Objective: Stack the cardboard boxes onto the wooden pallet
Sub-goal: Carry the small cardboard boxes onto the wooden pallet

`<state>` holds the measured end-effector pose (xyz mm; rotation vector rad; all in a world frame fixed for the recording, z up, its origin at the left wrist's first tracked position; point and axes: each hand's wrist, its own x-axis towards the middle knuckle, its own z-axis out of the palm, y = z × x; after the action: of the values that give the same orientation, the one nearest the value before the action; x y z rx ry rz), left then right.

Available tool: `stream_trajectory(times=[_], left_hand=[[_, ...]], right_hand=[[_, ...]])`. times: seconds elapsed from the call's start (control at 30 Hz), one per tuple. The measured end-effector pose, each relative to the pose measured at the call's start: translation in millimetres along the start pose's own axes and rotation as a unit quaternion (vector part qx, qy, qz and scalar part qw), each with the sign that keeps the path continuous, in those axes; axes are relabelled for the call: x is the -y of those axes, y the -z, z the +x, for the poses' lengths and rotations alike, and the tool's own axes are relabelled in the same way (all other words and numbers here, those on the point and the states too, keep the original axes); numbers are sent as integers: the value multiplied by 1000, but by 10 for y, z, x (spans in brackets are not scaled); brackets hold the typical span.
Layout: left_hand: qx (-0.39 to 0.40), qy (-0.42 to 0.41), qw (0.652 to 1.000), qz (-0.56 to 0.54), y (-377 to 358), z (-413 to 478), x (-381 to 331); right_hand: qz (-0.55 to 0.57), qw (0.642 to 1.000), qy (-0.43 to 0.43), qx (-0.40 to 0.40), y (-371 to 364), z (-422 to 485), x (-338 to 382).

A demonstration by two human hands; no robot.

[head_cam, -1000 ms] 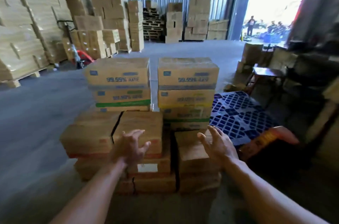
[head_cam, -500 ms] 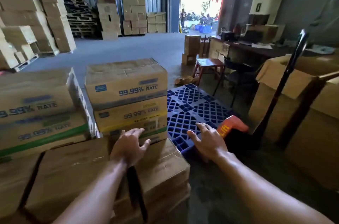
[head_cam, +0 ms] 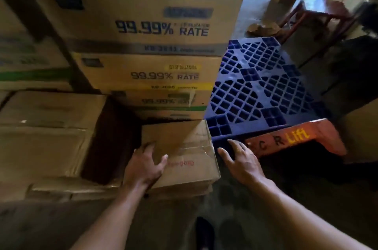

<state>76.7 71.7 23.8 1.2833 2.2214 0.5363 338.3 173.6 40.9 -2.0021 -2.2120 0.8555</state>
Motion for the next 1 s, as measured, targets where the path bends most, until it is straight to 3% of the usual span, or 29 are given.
stream_trajectory(times=[0.2, 0.3, 0.53, 0.7, 0.8, 0.9, 1.0], left_hand=[[-47, 94, 994, -33, -1244, 371, 788], [-62, 124, 989, -60, -1768, 476, 1288], [-216, 94, 959, -156, -2317, 473, 2068], [-139, 111, 928, -327, -2341, 451, 2245], [-93, 112, 899, -413, -2330, 504, 2172], [-75, 112, 872, -470, -2316, 511, 2139], [-64, 109, 855, -503, -2325, 481, 2080]], right_hand=[[28, 998, -30, 51, -1101, 795, -838], [86, 995, -38, 32, -1658, 1040, -1221], [285, 956, -58, -21, -2542, 1204, -1585], [342, 937, -43, -56, -2744, 1084, -1518], [418, 905, -49, -66, -2809, 1073, -1489], [484, 871, -51, -65, -2821, 1093, -1465], [501, 860, -54, -82, -2795, 1091, -1468]])
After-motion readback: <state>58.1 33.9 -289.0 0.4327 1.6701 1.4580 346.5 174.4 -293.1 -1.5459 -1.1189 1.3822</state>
